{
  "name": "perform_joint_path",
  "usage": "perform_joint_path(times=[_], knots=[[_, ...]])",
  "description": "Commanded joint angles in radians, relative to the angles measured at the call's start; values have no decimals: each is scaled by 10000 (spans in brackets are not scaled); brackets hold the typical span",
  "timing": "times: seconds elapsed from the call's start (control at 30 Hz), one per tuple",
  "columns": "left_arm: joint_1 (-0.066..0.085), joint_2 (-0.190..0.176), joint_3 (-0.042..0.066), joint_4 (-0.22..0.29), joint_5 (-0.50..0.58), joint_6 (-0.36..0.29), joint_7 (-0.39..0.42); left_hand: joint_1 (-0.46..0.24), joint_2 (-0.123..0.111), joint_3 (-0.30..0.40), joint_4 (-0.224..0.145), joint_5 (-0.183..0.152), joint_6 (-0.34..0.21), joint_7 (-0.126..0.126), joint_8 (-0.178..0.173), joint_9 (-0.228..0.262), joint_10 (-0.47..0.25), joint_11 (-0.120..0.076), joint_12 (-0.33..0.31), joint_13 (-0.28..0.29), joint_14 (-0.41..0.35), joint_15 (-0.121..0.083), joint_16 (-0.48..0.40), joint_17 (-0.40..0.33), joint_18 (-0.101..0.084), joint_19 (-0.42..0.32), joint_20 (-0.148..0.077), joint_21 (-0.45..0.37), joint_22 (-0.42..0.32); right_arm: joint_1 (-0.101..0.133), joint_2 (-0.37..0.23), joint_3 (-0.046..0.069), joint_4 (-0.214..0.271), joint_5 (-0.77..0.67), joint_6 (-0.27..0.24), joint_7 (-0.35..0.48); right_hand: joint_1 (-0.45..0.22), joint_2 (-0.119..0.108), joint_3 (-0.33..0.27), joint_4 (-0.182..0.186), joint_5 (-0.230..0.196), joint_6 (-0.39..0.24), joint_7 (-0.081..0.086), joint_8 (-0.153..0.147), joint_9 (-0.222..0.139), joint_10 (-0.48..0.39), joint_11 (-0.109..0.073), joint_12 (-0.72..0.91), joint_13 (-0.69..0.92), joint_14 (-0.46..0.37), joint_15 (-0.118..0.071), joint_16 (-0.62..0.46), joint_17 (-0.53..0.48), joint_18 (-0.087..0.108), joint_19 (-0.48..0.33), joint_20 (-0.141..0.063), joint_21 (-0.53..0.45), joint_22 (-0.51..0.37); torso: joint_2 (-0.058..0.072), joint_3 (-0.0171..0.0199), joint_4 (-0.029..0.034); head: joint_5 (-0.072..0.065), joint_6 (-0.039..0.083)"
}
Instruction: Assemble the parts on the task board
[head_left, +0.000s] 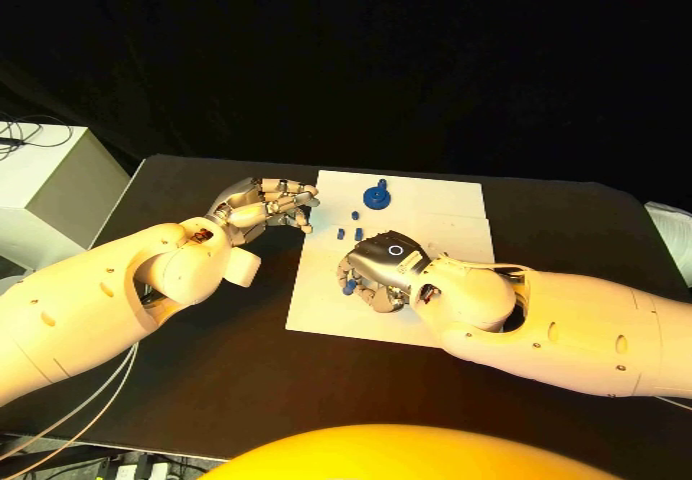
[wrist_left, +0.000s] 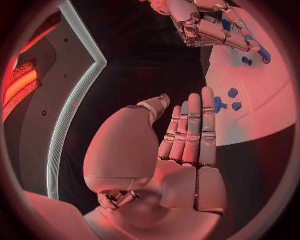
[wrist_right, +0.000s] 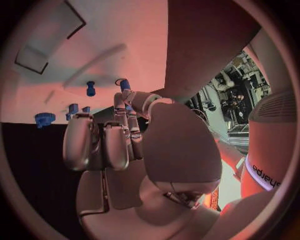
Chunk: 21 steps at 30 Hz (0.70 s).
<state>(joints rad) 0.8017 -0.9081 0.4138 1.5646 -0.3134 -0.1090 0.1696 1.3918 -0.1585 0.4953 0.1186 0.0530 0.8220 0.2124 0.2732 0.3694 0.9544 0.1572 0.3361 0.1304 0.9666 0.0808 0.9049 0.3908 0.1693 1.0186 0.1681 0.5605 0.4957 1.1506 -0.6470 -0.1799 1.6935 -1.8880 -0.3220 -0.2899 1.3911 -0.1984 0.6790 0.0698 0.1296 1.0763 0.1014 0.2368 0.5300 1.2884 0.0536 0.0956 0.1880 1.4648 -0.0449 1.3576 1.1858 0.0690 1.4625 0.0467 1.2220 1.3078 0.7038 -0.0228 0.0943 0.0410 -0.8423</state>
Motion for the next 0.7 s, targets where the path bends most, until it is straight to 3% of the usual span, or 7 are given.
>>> perform_joint_path(times=[0.03,0.7], knots=[[-3,8,3,14,-25,178,54,117,-6,18,66,-10,-65,154,41,-13,-58,-6,50,-13,-65,-7,-35,12,122,59,-23,-48,-10,-13,12,-7,-43,-292,163,-200,17,103,18,-49,-39,101,3,77,49,294,-219,-21,20,354,-49,55,-3,-122,850,-60,43,1229,2,2,4,7,9],[-3,-2,3,24,-25,178,47,107,-11,9,85,-10,-75,156,51,-21,-69,-4,61,-18,-67,-3,-37,14,121,61,-20,-58,-17,-17,80,-7,-135,-327,631,-145,1,103,33,-64,-66,101,1,80,55,297,-220,-25,24,358,-50,64,12,-128,852,-62,78,1244,2,-1,4,23,-16]])
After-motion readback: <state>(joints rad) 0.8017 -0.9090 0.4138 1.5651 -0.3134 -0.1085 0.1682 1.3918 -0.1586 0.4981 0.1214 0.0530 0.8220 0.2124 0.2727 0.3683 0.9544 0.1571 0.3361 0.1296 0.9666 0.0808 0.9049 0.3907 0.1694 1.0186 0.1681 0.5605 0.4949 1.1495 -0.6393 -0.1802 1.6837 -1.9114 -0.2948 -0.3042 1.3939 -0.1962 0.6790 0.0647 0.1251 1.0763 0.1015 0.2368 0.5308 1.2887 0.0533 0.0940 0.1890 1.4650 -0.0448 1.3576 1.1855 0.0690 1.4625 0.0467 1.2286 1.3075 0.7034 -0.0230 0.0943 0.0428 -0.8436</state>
